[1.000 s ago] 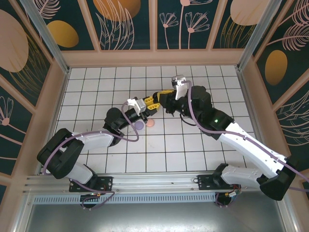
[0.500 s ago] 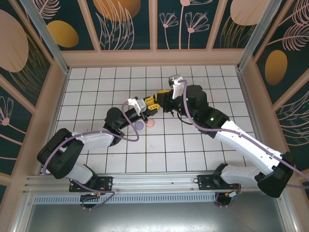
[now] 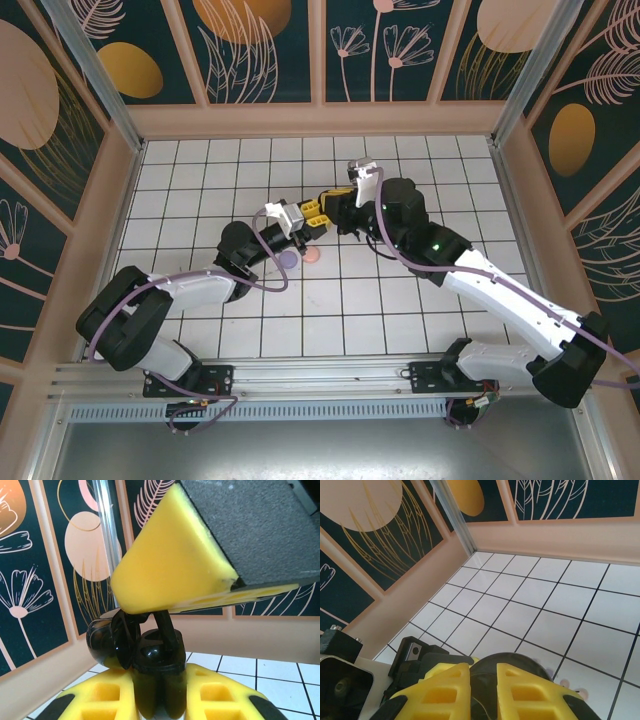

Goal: Insert wireless bluetooth earbuds into charging case

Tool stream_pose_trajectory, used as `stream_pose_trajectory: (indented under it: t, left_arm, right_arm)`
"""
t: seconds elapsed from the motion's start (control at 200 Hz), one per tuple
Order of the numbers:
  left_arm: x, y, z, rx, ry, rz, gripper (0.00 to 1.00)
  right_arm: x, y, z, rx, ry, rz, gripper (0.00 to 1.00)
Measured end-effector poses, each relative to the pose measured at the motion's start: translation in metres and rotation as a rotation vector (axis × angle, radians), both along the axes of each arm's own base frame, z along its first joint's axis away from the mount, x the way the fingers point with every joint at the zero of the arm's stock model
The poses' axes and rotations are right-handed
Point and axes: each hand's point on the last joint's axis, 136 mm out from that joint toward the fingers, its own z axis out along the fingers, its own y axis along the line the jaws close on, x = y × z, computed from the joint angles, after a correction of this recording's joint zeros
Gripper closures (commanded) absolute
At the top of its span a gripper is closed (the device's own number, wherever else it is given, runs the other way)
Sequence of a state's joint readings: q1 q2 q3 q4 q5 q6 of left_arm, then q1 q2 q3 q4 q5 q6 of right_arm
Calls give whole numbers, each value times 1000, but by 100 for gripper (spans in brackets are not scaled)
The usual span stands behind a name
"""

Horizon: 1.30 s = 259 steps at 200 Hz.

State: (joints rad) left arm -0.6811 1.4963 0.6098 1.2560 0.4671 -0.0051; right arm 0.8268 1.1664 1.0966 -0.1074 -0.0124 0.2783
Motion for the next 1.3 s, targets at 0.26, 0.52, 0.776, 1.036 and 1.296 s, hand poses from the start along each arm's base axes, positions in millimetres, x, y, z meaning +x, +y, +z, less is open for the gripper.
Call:
stream_pose_trajectory:
  t: [0.26,0.52,0.776,1.036,1.296]
  left_arm:
    - [1,0,-1,5,11,2,100]
    - [0,-1,-4,9,32,-6,100]
    - [0,-2,-6,11,50,-9,100]
    - [1,-2,0,-3,36,-4,100]
    - [4,0,2,-13,40,16,100]
  right_arm:
    - [0,0,-5,-15,-7,2,85]
    - [-5,4,-15,-65,-32,55,86]
    - [-6,4,-18,-81,-31,61,56]
    - [-2,-6,7,-61,-9,-9,36]
    - [2,-46,68,76,-46,-154,32]
